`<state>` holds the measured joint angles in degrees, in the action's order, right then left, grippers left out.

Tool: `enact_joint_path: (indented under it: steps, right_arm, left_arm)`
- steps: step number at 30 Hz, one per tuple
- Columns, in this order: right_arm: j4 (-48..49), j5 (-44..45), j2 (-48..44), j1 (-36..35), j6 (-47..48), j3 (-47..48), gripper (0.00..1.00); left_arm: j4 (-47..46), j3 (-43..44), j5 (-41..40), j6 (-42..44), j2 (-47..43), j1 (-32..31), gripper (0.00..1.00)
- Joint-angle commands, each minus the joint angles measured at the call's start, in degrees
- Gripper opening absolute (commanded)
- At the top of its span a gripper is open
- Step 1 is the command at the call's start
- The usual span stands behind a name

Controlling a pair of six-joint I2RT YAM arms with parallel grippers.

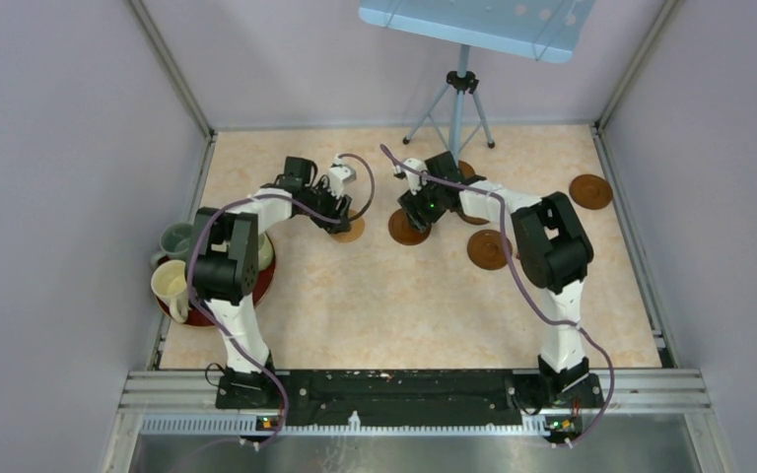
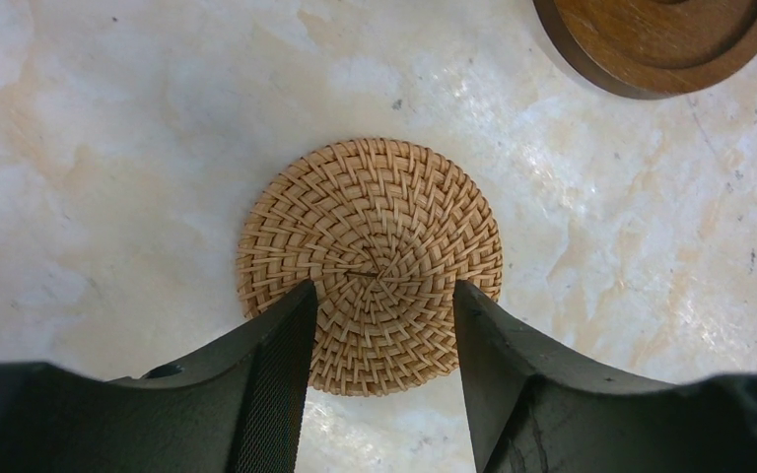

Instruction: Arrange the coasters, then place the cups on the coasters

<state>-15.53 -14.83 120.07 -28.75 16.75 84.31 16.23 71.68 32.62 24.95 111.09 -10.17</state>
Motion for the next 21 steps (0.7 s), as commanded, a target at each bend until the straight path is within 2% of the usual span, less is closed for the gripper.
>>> enact_joint_path:
  steps: [1, 11, 21]
  right_arm:
    - [-4.0, 1.0, -3.5, -0.6, 2.2, -4.1, 0.59]
    - [-3.8, 1.8, -7.9, -0.6, 3.4, -11.0, 0.57]
    - [-3.6, 3.7, -10.9, -0.3, 2.9, -14.7, 0.57]
  left_arm:
    - [5.5, -4.9, 0.4, -0.6, -2.0, -0.2, 0.59]
    - [2.6, -10.7, 0.8, -2.9, -3.9, -3.9, 0.58]
    - [0.0, -11.6, 0.3, -6.3, -3.3, -8.8, 0.58]
